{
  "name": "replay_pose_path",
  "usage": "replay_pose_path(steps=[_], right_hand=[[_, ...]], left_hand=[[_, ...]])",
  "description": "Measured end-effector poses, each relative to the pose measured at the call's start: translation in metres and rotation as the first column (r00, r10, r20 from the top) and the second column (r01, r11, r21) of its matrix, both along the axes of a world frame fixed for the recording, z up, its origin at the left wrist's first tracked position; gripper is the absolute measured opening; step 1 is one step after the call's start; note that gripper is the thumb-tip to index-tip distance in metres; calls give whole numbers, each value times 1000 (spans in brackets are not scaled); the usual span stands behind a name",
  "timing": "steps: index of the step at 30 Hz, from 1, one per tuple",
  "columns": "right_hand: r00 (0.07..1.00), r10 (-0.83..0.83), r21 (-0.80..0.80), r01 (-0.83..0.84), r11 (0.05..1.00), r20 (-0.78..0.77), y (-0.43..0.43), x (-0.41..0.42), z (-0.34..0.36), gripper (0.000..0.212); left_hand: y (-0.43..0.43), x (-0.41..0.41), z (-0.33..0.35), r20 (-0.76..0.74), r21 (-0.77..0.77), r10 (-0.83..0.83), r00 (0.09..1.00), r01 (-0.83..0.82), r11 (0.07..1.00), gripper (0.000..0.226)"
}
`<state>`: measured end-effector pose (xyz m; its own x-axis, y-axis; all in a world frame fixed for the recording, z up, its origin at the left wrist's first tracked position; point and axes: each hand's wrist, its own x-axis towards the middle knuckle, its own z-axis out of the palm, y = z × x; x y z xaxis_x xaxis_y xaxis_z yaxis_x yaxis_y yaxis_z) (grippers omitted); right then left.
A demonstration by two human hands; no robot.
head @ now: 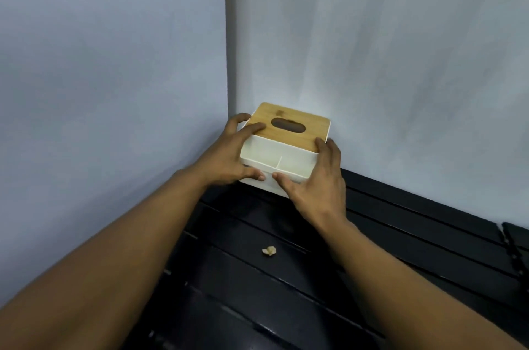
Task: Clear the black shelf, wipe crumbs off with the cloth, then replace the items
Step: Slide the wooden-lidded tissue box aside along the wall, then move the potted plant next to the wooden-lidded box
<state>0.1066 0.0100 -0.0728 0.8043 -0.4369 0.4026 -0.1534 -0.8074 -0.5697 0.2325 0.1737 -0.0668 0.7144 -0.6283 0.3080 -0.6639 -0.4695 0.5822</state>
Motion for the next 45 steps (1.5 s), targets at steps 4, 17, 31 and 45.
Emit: replay_pose_path(steps=[4,17,31,45], right_hand=[[1000,0,-41,-1,999,-19,2,10,0,95],[998,27,-26,-28,999,-55,-4,10,6,98],[968,-186,106,170,980,166,-84,-168,48,65],[790,-607,366,591,719,-85,-203,-297,-3,34]], left_hand=[[3,12,-8,-27,-33,12,1000,-13,999,99],[-2,14,2,-124,25,17,992,-14,1000,106],[-120,-160,57,-61,-83,-233,971,227,970,92],[-241,-263,-13,-139,173,-374,917,395,902,76]])
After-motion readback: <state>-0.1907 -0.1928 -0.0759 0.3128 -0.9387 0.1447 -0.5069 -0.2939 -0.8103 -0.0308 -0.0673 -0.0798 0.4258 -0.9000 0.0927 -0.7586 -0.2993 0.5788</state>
